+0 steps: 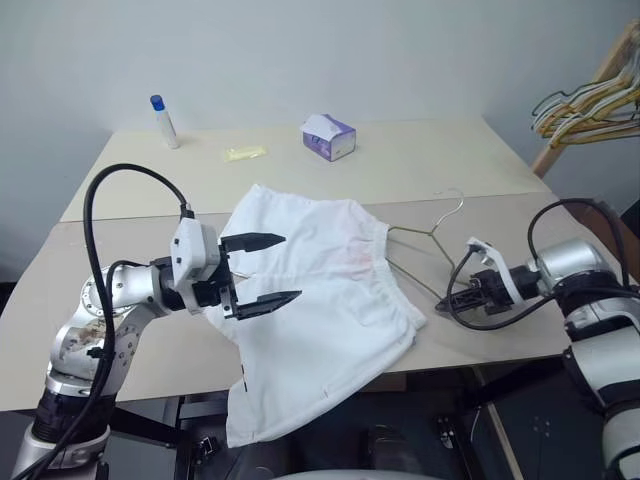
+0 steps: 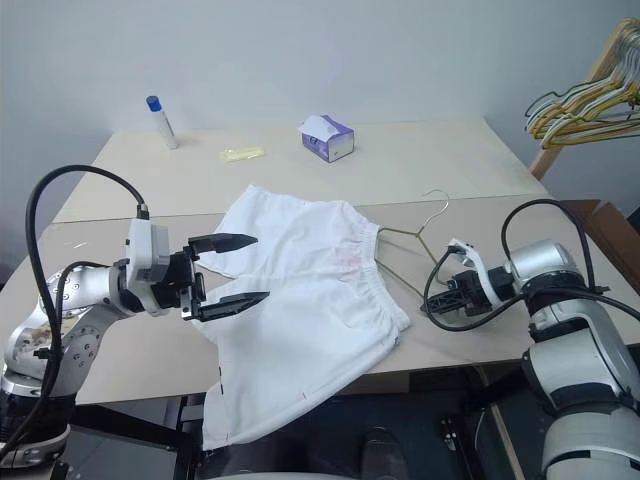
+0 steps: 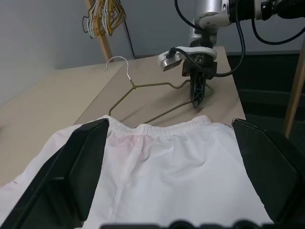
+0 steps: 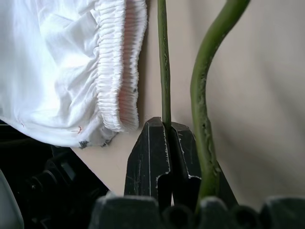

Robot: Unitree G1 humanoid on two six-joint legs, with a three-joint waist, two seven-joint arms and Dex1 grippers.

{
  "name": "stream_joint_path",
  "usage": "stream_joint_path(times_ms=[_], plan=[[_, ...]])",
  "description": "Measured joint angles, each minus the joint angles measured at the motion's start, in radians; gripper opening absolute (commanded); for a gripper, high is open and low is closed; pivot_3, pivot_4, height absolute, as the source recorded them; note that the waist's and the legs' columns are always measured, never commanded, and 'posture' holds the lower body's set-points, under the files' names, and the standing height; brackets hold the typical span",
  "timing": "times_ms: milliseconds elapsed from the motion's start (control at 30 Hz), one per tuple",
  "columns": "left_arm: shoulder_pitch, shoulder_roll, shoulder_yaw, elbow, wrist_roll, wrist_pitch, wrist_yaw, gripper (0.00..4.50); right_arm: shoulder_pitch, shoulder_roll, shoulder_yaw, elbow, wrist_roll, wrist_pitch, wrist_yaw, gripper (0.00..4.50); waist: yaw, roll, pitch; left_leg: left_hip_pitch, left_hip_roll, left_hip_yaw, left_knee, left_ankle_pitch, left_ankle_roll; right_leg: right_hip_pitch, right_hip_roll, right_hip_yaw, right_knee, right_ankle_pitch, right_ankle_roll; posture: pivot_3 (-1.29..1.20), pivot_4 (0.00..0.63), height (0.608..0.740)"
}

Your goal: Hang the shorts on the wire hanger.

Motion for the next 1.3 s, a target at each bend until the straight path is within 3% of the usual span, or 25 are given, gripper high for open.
stream_joint_path(times_ms=[167, 433, 733, 1033, 1300], plan=[[-0.025, -0.011, -0.003, 0.020, 0.015, -0.006, 0.002, 4.49, 0.000, -0.018, -0.086, -0.069, -0.018, -0.082, -0.077, 0.00, -0.001, 0.000, 0.000, 0.000, 0.000, 0.000, 0.000, 0.000, -0.001, 0.000, 0.000, 0.000, 0.000, 0.000, 0.000, 0.12, 0.016, 0.740], [-0.225, -0.065, -0.033, 0.235, 0.101, -0.131, -0.005, 4.49, 0.140, -0.102, -0.255, -0.624, -0.051, -0.204, -0.338, 0.00, 0.001, 0.001, -0.001, -0.001, 0.000, 0.001, 0.000, 0.003, -0.006, -0.001, 0.000, -0.001, 0.000, 0.000, 0.000, 0.06, 0.000, 0.740], [-0.584, -0.075, -0.036, 0.628, 0.195, -0.355, -0.104, 4.49, 0.244, -0.149, -0.230, -1.171, -0.083, -0.103, -0.447, 0.00, -0.028, 0.001, -0.001, -0.003, 0.000, 0.003, 0.001, 0.004, -0.006, -0.001, 0.000, -0.001, -0.001, 0.000, 0.001, 0.00, 0.000, 0.740], [-0.681, -0.014, -0.149, 0.884, 0.309, -0.581, -0.422, 4.49, 0.280, -0.218, -0.200, -1.364, -0.060, -0.034, -0.434, 0.00, -0.060, 0.001, -0.001, -0.004, 0.000, 0.005, 0.002, 0.003, -0.005, -0.001, 0.000, -0.002, -0.002, 0.000, 0.001, -0.03, 0.000, 0.740], [-0.766, -0.051, -0.221, 1.074, 0.429, -0.772, -0.482, 4.49, 0.285, -0.248, -0.180, -1.427, -0.026, -0.033, -0.411, 0.00, -0.062, 0.001, -0.001, -0.004, 0.000, 0.005, 0.004, 0.000, 0.001, -0.002, 0.000, -0.002, 0.000, 0.000, 0.001, -0.03, 0.000, 0.740]])
